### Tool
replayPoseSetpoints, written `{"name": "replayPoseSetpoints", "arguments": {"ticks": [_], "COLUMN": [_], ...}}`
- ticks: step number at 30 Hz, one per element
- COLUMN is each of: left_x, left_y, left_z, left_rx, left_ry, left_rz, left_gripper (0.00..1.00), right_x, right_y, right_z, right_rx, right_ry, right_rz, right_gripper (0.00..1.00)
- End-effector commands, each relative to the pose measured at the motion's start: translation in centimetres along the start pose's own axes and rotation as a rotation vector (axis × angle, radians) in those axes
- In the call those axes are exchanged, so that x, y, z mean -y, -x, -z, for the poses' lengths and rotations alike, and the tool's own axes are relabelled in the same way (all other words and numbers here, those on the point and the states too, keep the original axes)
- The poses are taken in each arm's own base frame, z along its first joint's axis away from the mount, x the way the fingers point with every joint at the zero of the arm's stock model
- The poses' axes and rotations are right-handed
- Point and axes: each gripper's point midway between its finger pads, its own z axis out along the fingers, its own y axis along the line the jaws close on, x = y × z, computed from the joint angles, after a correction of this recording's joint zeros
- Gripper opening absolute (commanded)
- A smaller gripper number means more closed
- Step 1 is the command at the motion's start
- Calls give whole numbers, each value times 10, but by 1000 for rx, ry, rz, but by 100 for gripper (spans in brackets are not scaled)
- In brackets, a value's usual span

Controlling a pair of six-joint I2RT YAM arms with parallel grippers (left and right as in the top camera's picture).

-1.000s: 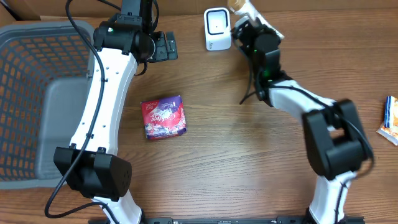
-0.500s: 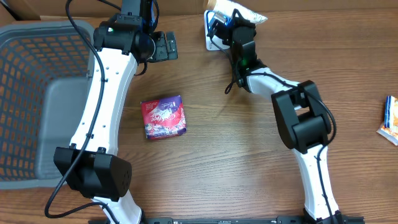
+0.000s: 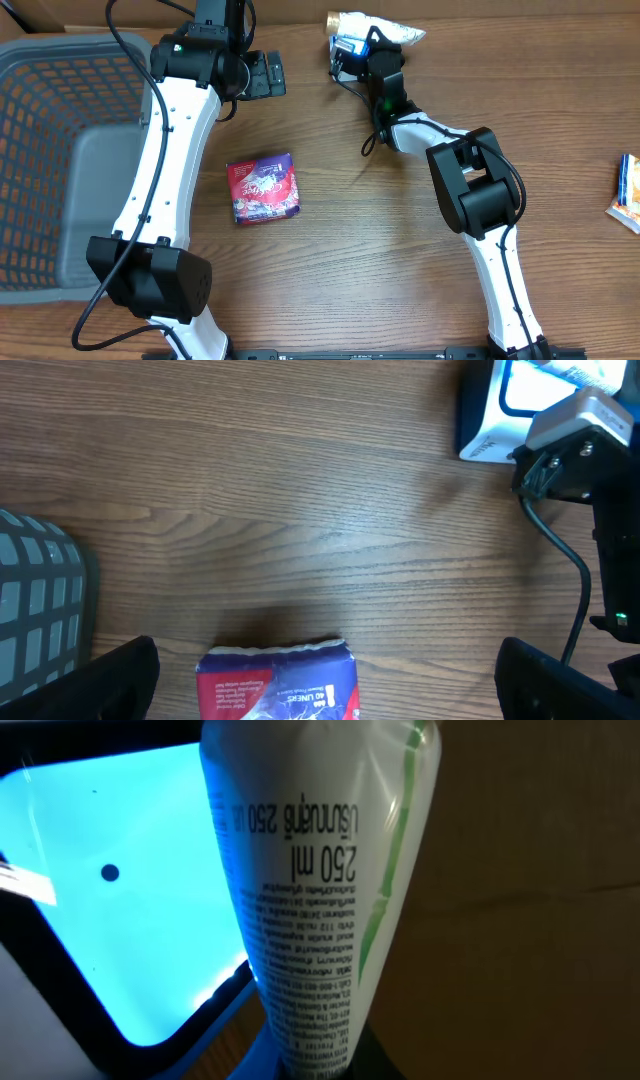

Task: Scan the item barcode
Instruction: 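Carry the tube to the white scanner with the right gripper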

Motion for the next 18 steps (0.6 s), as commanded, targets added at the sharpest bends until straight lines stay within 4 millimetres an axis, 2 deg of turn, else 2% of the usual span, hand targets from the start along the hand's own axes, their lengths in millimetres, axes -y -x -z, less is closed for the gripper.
{"name": "replayPoseSetpoints", "arguments": {"ticks": [1, 5, 12, 16, 17, 18], "left_x": [0, 0, 0, 0, 0, 0], "left_y": [8, 8, 8, 8, 8, 8], "left_z": [19, 19, 19, 19, 19, 19], "left_rx": [48, 49, 49, 49, 49, 49], "left_ry": [0, 0, 0, 0, 0, 0], "left_rz": [-7, -7, -7, -7, -7, -7], "left_gripper": [100, 100, 100, 100, 100, 100], "right_x": [36, 56, 115, 158, 181, 189], "right_y": [13, 22, 21, 8, 3, 0], "right_z": [-2, 4, 23, 39, 48, 53], "right_rx": [9, 10, -88, -184, -220, -235], "right_ry": [-86, -119, -176, -242, -284, -298], "right_rz": [69, 64, 40, 4, -48, -91], "right_gripper": [4, 4, 4, 4, 4, 4]}}
